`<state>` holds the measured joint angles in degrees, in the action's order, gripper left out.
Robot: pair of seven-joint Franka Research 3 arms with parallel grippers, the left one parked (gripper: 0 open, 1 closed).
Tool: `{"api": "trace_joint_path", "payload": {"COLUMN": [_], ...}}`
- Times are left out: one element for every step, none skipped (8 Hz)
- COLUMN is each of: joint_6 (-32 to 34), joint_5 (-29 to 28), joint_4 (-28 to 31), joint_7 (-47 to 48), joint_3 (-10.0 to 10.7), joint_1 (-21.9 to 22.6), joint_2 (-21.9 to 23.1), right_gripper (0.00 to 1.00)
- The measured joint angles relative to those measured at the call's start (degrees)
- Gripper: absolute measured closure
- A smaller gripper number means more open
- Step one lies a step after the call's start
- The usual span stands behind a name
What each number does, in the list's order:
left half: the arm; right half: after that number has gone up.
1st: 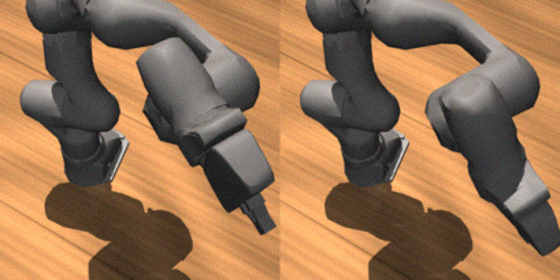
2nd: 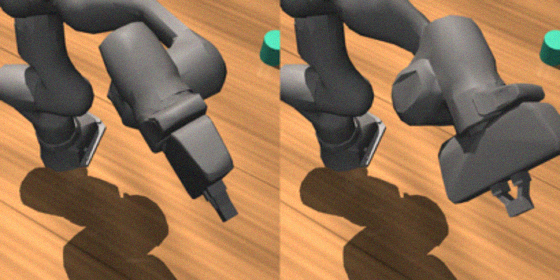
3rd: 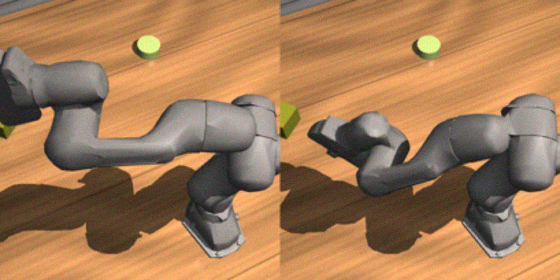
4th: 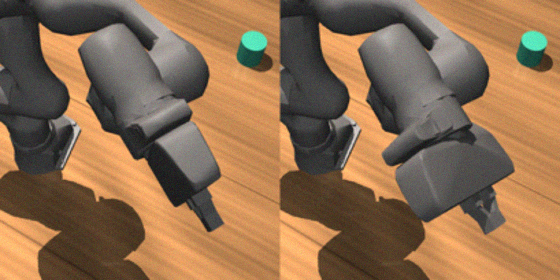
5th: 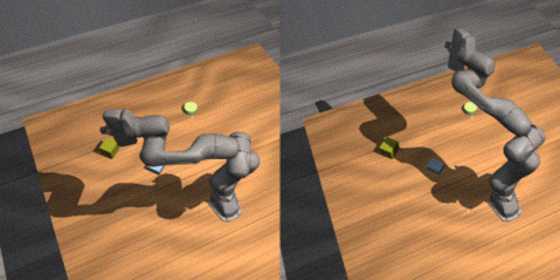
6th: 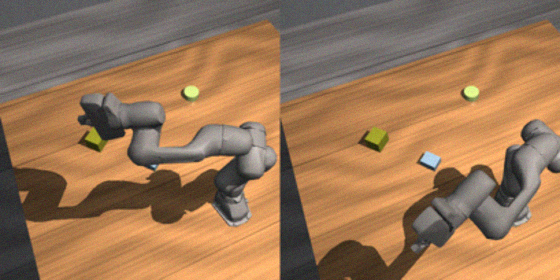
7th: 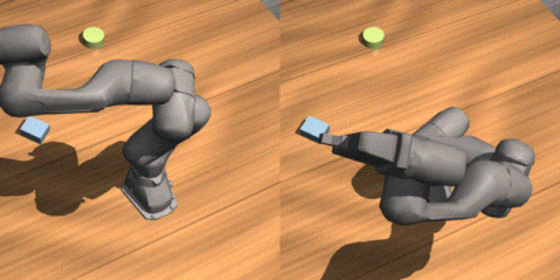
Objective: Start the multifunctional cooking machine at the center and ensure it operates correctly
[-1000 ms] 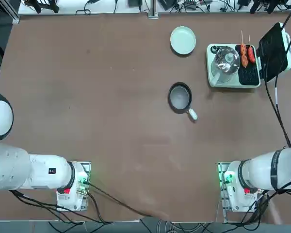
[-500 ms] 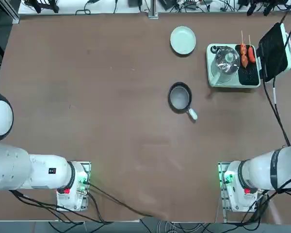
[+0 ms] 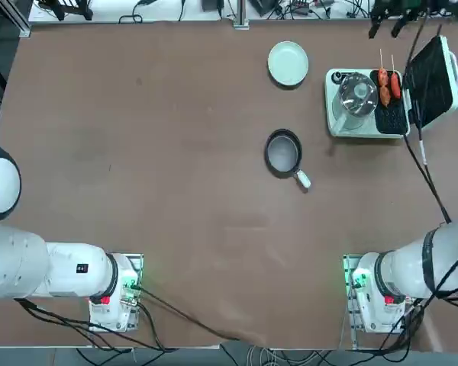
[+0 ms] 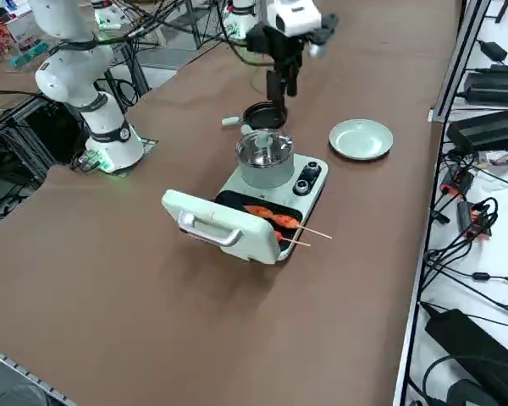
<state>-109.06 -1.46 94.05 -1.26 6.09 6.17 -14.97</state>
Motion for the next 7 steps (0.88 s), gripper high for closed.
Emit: {"api": "trace_joint_path", "payload": {"joint_6": [-3.4,-6.8,-10.0,-12.9,-14.8,-16.5,-18.4], "joint_5": [0.0,0.0,-0.4,-2.1,-3.9,-4.6,-4.8], "joint_4": [0.9,2.0,3.1,4.2,5.0,5.3,5.4], "joint_7": [-0.5,-0.6,-0.5,-0.5,-0.5,-0.4,-0.3], "joint_3": [0.0,-0.1,-0.1,-0.1,-0.2,-0.2,-0.3], "joint_1": [0.0,0.1,0.2,0.3,0.6,1.3,2.2], "joint_2": [-1.7,-3.1,-4.3,-5.4,-6.5,-7.7,-8.9], "right_gripper": [0.02,0.03,0.04,0.04,0.05,0.06,0.07]}}
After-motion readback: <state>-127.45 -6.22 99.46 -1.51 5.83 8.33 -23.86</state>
